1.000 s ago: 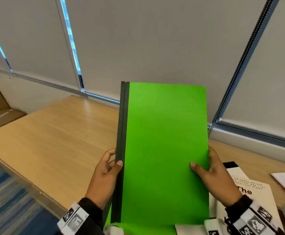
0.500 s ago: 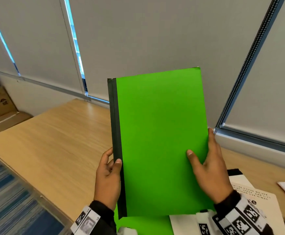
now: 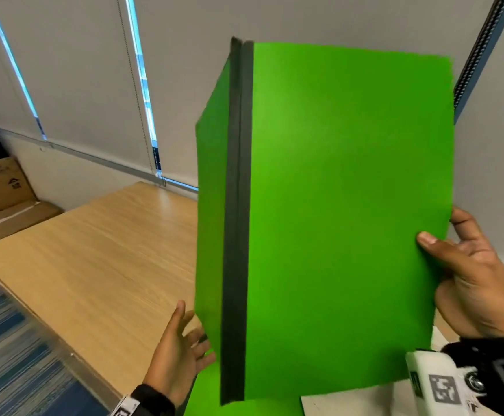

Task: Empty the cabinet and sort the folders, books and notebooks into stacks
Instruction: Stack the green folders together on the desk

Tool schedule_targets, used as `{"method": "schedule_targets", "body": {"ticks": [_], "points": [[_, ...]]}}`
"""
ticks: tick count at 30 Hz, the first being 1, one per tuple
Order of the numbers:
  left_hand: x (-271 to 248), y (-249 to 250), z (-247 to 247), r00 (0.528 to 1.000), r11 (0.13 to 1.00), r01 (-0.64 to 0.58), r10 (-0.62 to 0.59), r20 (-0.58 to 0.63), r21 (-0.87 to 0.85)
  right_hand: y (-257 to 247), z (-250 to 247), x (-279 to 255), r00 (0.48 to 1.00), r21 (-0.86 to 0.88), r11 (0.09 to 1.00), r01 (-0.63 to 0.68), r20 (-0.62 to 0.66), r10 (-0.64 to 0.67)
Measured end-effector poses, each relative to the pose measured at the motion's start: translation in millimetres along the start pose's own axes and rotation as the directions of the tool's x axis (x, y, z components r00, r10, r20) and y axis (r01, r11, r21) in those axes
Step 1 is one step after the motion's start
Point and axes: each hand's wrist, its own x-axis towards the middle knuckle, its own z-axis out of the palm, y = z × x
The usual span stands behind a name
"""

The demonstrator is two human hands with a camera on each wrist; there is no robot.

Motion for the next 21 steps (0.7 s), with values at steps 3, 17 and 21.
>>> {"method": "schedule_targets", "body": {"ticks": [3,17,21], "points": [[-0.5,7.8,-1.4,0.995,0.987,-0.064,0.075,0.070,-0.147,18.5,-16.1,-1.4,0.995,-0.066,0.996,-0.054,-0.086,0.048],[-76.2,17.9,37.6,0.759,0.759,-0.448,0.043,0.649,0.473,93.9,-40.9,-8.4,0.935,-0.035,0.970,-0.241,-0.277,0.222],[-56.5,5.0,38.2,0.846,0.559,-0.521,0.237,0.478,0.644,98.7,-30.0,-15.9,0.942,-0.072,0.957,-0.281,-0.211,0.260]]}}
